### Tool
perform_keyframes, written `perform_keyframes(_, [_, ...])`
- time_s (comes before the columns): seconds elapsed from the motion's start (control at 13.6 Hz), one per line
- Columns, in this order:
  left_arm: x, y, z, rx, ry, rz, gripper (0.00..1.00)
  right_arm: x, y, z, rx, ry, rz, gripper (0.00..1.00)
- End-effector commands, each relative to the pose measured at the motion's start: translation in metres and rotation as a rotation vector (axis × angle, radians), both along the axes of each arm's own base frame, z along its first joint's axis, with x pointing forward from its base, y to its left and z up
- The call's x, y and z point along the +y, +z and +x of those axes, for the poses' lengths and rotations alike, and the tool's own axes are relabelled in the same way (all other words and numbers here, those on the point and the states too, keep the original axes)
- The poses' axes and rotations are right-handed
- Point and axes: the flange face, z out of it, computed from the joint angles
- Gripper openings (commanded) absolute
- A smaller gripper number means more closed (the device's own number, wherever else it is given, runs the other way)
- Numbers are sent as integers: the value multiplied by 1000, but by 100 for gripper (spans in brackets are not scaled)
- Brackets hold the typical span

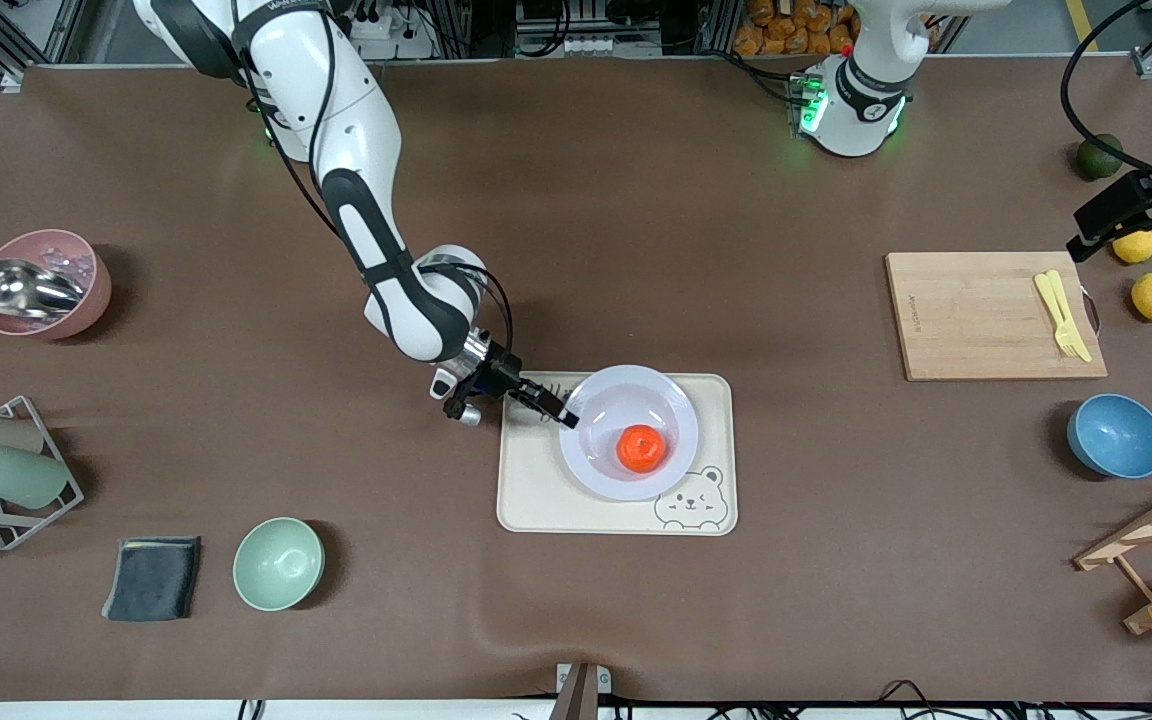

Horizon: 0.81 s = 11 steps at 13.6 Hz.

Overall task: Place orange and plate with both arms
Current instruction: 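Lower the plate onto the tray and open the right gripper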

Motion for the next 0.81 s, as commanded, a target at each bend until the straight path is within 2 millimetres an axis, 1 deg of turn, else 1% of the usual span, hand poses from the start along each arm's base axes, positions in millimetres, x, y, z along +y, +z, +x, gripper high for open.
perform_keyframes(0.0, [-1, 2, 0, -8, -2, -21, 100, -1, -2, 7, 8, -6, -10, 33])
perform_keyframes(0.22, [2, 1, -1, -5, 3, -22, 100, -3, 2, 10, 59, 15, -31, 31])
perform_keyframes(0.44, [3, 7, -6, -11, -1, -23, 100, 1, 17, 18, 149, 37, -52, 31])
perform_keyframes(0.59, [2, 8, -6, -11, -1, -23, 100, 0, 21, 21, 183, 39, -62, 31])
perform_keyframes(0.74, [4, 7, -5, -10, -1, -23, 100, -2, 22, 24, 186, 43, -71, 38])
